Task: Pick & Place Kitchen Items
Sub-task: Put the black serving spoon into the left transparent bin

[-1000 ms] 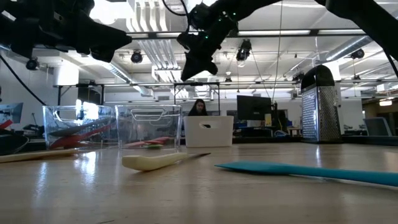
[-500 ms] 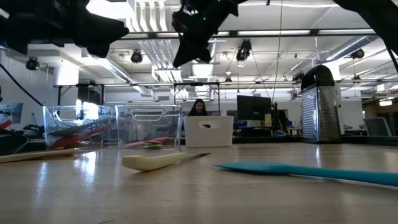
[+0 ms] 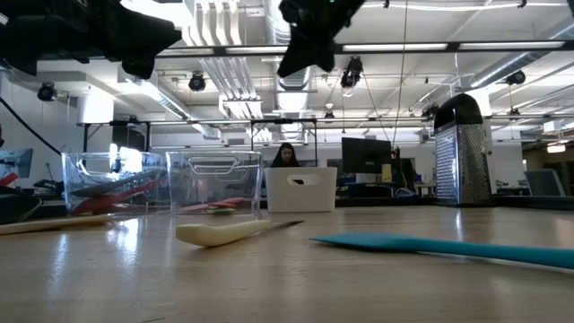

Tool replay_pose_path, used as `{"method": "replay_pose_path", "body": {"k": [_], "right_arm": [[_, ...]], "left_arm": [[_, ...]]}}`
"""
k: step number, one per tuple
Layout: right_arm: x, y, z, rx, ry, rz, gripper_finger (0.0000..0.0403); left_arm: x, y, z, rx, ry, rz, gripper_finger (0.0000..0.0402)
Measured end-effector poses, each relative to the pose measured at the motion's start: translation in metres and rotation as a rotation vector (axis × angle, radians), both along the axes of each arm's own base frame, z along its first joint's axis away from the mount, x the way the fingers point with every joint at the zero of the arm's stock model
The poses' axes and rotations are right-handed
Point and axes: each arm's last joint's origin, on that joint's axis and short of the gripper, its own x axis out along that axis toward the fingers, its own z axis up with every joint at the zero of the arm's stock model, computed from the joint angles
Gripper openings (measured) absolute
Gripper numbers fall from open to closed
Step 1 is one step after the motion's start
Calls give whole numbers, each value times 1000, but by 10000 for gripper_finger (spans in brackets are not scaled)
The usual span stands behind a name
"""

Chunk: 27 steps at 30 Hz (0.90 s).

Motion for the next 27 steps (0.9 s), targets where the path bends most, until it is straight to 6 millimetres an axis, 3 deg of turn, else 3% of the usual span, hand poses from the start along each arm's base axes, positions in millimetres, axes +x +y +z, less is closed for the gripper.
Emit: {"method": "replay_pose_path", "body": {"k": [8, 13, 19, 27], "right_arm": [[-67, 37, 3, 25, -202, 25, 8], [-95, 59, 2, 50, -293, 71, 8], [-112, 83, -5, 113, -314, 123, 8], [-113, 106, -23, 202, -318, 154, 8]], "left_arm": [[-1, 0, 1, 2, -5, 0, 120], [-1, 0, 1, 3, -5, 0, 120], [-1, 0, 3, 0, 60, -1, 120], [-9, -1, 35, 83, 426, -14, 119]]}}
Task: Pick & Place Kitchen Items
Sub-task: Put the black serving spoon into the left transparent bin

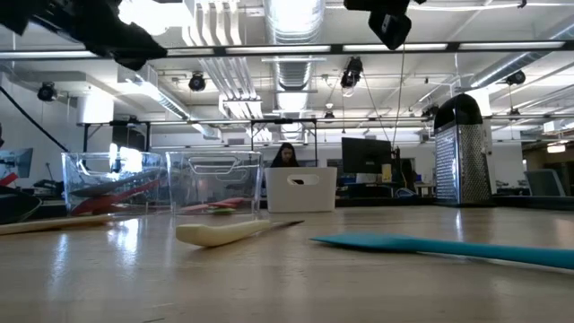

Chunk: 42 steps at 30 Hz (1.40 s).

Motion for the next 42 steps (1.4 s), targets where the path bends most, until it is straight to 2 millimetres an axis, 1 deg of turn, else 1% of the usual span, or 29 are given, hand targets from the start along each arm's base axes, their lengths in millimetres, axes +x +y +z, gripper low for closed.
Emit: {"method": "replay_pose_path", "body": {"k": [5, 8, 11, 17, 22, 26, 30, 42], "right_arm": [[1, 4, -7, -27, -30, -46, 8], [1, 2, -9, -29, -26, -95, 8], [1, 1, -8, -19, -32, -142, 8], [2, 1, -5, -23, -57, -169, 8], [2, -1, -4, -43, -62, -213, 8], [2, -1, -4, -42, -69, -215, 8], [2, -1, -4, -40, -74, -215, 8], [2, 0, -4, -15, -72, -225, 8]], "left_arm": [[-7, -5, 30, 21, 189, -45, 119], [-7, -10, 42, 54, 301, -108, 119], [-1, -20, 48, 89, 405, -191, 119], [18, -48, 50, 193, 595, -387, 119], [31, -75, 49, 270, 701, -494, 119], [37, -95, 43, 386, 763, -516, 119], [40, -114, 32, 476, 799, -521, 119], [51, -166, -5, 538, 945, -576, 120]]}}
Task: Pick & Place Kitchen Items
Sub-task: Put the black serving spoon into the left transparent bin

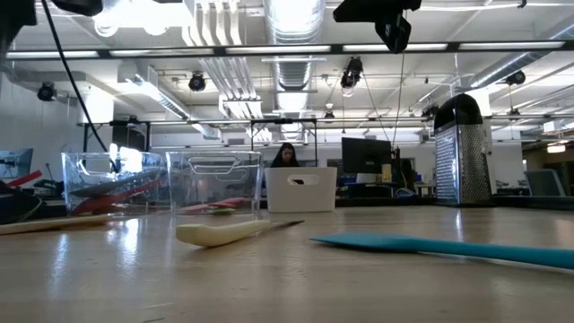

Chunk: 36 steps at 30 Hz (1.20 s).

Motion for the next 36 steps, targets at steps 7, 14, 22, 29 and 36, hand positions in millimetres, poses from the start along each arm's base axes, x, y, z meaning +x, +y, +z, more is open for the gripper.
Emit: {"method": "replay_pose_path", "body": {"k": [7, 14, 22, 29, 36], "right_arm": [[0, 0, 0, 24, -2, -8, 8], [0, 0, 0, 30, -3, -11, 8], [0, 0, 0, 30, -2, -11, 8], [0, 0, 0, 30, -2, -11, 8], [0, 0, 0, 30, -1, -11, 8]], "left_arm": [[3, -29, -19, 18, 80, -65, 120], [9, -44, -35, -2, 145, -83, 127], [12, -47, -39, -28, 119, -111, 199], [9, -46, -51, -41, 143, -167, 223], [7, -44, -74, -80, 125, -222, 220]]}}
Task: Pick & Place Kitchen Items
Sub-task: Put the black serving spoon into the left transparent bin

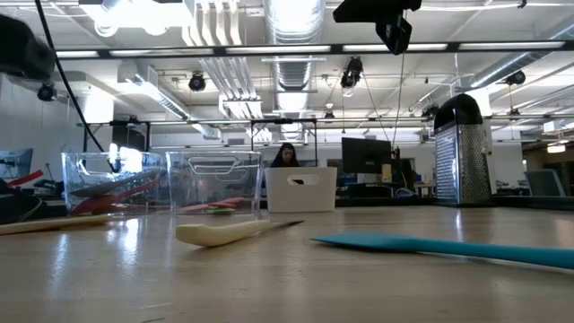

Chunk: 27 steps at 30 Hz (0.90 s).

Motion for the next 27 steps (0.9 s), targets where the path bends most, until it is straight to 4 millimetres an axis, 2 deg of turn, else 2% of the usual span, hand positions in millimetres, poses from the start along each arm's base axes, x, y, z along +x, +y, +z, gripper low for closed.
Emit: {"method": "replay_pose_path", "body": {"k": [11, 21, 27], "right_arm": [[0, 0, 0, 0, 0, 0, 8], [0, 0, -1, -5, -3, 0, 8], [0, 0, -2, -7, 1, 1, 8]], "left_arm": [[-11, 14, -45, -40, -20, -15, 218], [-9, 21, -55, -51, -17, -12, 214], [-7, 22, -62, -60, 27, -12, 167]]}}
